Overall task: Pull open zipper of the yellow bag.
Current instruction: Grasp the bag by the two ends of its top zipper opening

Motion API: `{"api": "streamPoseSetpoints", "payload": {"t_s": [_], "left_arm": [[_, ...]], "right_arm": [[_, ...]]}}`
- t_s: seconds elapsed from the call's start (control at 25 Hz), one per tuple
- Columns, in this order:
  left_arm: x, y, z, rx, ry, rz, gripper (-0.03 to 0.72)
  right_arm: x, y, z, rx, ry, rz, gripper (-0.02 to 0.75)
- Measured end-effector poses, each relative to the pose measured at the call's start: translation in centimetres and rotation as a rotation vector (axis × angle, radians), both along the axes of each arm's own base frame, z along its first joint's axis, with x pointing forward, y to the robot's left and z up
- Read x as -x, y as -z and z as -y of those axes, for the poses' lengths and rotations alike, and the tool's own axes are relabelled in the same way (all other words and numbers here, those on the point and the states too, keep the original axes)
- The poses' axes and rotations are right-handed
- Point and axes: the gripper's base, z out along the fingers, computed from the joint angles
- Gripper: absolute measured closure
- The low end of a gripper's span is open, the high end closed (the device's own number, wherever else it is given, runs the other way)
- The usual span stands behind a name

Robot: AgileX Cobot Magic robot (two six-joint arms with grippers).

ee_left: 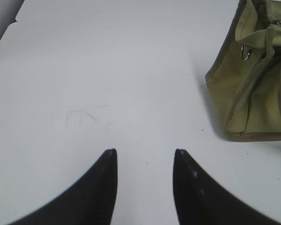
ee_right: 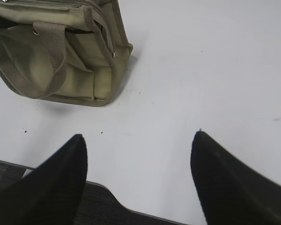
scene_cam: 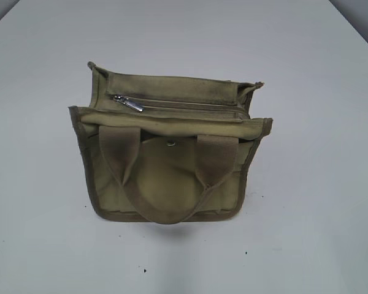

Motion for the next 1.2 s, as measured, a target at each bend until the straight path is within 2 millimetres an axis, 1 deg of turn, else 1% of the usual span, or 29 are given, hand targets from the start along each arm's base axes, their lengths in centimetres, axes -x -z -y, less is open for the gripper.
{"api": "streamPoseSetpoints", "payload": {"t_s": [1.2], "left_arm": [[0.0, 0.0, 0.0, 0.0, 0.0, 0.0, 0.377]], "right_arm": [[0.0, 0.0, 0.0, 0.0, 0.0, 0.0, 0.202]]}}
